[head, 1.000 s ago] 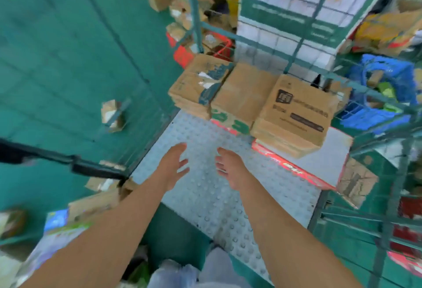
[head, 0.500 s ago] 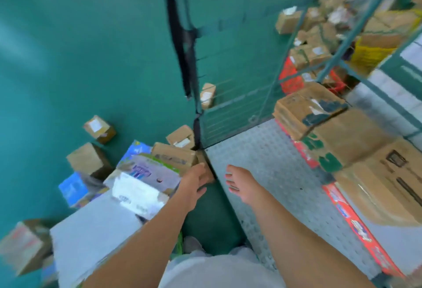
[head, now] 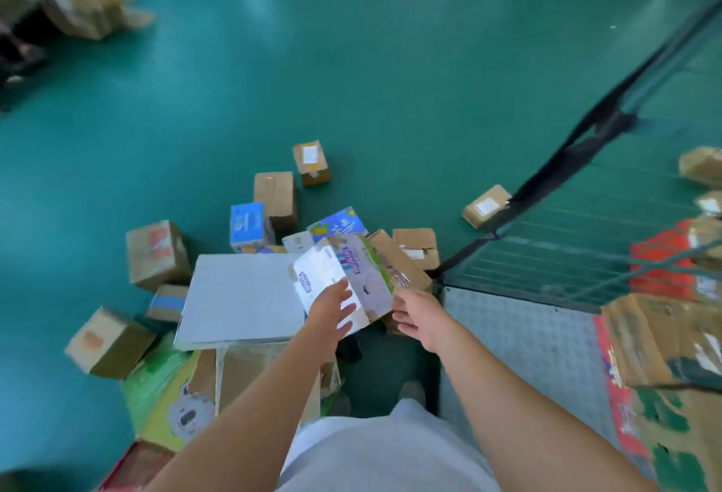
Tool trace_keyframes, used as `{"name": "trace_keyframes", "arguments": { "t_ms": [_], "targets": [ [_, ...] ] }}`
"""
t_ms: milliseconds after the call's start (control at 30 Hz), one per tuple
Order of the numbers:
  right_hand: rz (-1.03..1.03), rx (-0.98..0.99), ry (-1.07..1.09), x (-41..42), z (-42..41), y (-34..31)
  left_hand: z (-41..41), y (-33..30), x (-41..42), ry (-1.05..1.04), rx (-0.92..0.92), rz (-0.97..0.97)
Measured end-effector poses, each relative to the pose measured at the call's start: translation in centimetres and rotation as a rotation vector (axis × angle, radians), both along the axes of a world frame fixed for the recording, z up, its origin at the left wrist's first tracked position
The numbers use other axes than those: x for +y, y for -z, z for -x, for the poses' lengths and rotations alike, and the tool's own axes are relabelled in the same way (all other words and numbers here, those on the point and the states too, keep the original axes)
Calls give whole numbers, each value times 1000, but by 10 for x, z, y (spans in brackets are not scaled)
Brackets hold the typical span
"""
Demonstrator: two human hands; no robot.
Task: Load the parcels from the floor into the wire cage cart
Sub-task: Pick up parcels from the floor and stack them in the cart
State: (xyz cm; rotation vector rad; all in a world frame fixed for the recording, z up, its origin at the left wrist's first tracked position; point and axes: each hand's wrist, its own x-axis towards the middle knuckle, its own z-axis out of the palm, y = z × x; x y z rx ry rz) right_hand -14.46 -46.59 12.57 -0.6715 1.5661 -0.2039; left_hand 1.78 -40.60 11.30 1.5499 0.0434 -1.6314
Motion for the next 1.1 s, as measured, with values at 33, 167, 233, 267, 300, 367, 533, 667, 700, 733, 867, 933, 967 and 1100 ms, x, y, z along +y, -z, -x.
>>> {"name": "trace_keyframes", "arguments": {
  "t_ms": [33,167,233,267,300,367,533,667,700,733,867,933,967,1100],
  "targets": [
    [-6,11,-38,-3,-8,3,-8,4,2,-38,7,-12],
    [-29,67,-194,-17,-32,11,-29,22,7,-167,26,-58],
    [-48,95,-268,-27,-40,18,-36,31,5,-230,24,-91],
    [-52,108,-291,-32,-43,21,-37,35,5,-247,26,-106],
    [-61,118,-318,-38,-45,27,-39,40,3,-266,31,-125],
    [-84,132,-391,-51,-50,42,-41,52,-1,-286,36,-163],
    [-151,153,-511,-91,-55,107,-40,103,-24,-336,53,-275],
    [-218,187,-556,-125,-45,168,-31,164,-46,-375,86,-366],
    [-234,199,-568,-133,-41,186,-27,180,-51,-372,89,-385],
    [-247,212,-575,-141,-38,201,-24,195,-55,-355,85,-398],
    [-272,275,-560,-171,-20,278,-6,259,-73,-308,88,-444],
    [-272,295,-580,-182,-15,315,2,289,-83,-279,66,-466],
    [-279,305,-588,-187,-12,338,8,308,-87,-252,40,-475],
    [-297,327,-560,-200,-8,395,26,352,-102,33,-268,-472]
  ]
}}
